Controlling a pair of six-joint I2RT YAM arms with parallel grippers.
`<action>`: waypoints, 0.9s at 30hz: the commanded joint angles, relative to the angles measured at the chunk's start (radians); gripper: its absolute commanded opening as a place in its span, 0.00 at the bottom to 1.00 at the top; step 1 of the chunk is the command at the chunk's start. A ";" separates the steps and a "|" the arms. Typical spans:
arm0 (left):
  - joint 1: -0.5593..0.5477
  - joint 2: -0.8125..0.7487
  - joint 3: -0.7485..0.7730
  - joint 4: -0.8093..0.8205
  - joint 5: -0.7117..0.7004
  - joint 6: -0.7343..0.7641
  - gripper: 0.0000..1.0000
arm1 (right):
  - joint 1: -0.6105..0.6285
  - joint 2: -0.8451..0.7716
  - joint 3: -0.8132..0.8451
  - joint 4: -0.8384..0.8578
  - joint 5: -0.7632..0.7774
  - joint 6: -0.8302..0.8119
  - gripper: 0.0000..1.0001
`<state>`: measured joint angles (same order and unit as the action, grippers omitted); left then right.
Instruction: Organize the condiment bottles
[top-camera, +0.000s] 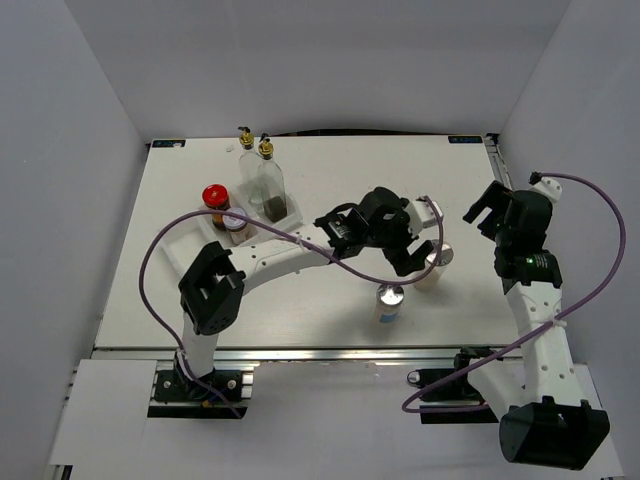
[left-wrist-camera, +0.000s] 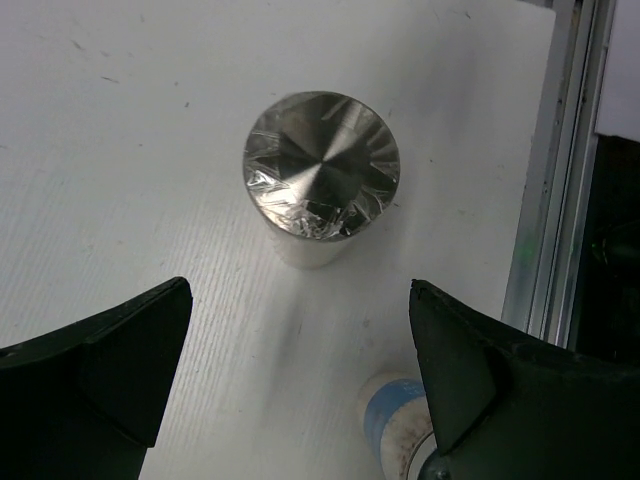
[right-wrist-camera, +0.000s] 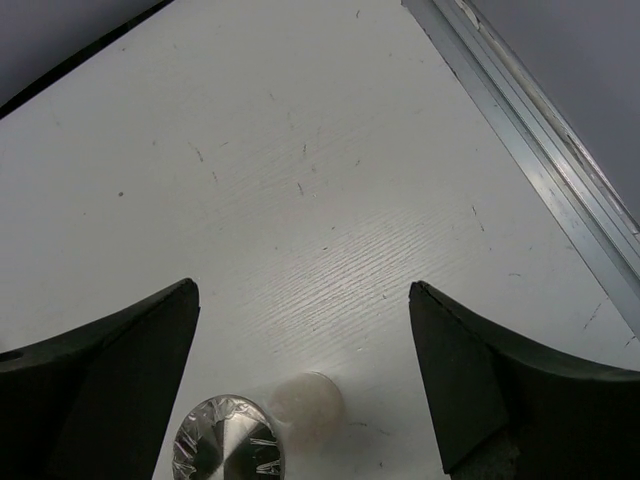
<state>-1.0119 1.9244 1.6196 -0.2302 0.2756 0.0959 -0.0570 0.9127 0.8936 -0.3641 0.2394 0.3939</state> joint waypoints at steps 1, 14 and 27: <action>-0.016 0.008 0.051 -0.015 0.069 0.090 0.98 | -0.006 -0.021 0.001 0.037 -0.026 0.014 0.89; -0.053 0.257 0.218 0.193 -0.124 -0.004 0.98 | -0.009 -0.058 -0.030 0.106 -0.066 -0.007 0.89; -0.054 0.318 0.187 0.494 -0.072 -0.093 0.97 | -0.010 -0.090 -0.035 0.096 -0.095 -0.010 0.89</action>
<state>-1.0603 2.2677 1.7992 0.1169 0.1925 0.0422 -0.0681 0.8394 0.8673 -0.2779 0.1722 0.3950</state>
